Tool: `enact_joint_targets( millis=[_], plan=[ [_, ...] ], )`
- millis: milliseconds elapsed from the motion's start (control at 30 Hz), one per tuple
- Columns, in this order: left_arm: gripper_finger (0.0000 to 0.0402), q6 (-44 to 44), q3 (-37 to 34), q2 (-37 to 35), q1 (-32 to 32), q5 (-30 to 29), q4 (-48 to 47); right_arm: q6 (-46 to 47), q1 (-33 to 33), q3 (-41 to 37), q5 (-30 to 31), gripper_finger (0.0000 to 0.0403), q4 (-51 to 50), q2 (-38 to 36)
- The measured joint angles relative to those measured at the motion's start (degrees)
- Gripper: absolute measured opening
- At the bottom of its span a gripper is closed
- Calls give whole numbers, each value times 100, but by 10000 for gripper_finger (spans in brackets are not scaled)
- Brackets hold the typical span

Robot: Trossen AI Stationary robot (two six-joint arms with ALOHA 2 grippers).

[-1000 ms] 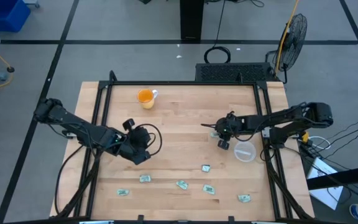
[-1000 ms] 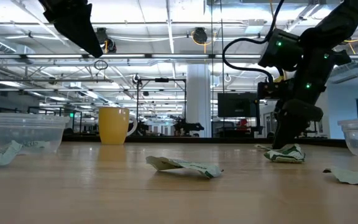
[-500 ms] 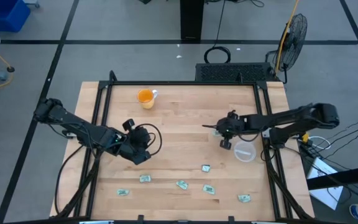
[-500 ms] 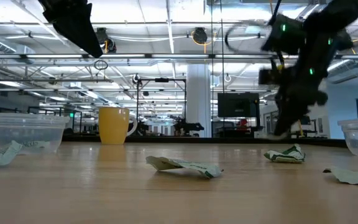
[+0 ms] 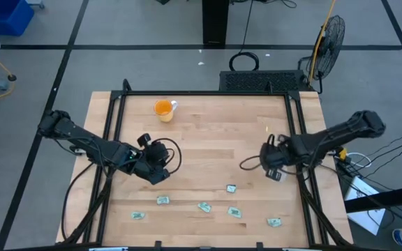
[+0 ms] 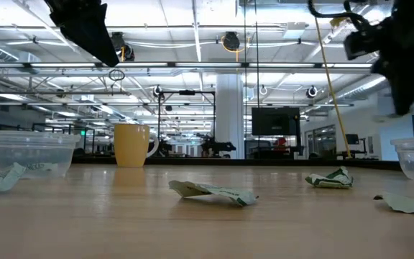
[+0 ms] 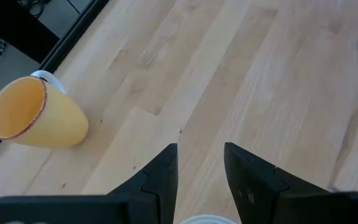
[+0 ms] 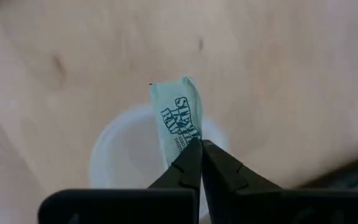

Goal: Pick and place items into bin
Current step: Put the stevia packet into the right transparent bin

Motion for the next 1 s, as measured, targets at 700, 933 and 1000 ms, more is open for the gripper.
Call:
enact_joint_targets(
  millis=[700, 933, 1000],
  plan=[
    [136, -17, 0, 0, 0, -37, 4, 1050, 563, -1051, -532, 0, 860, 112],
    [136, -179, 0, 7, 0, -35, 4, 985, 553, -1164, -534, 0, 962, 127],
    [136, -173, 0, 11, 0, -35, 4, 985, 553, -1338, -570, 0, 1097, 127]
  ],
)
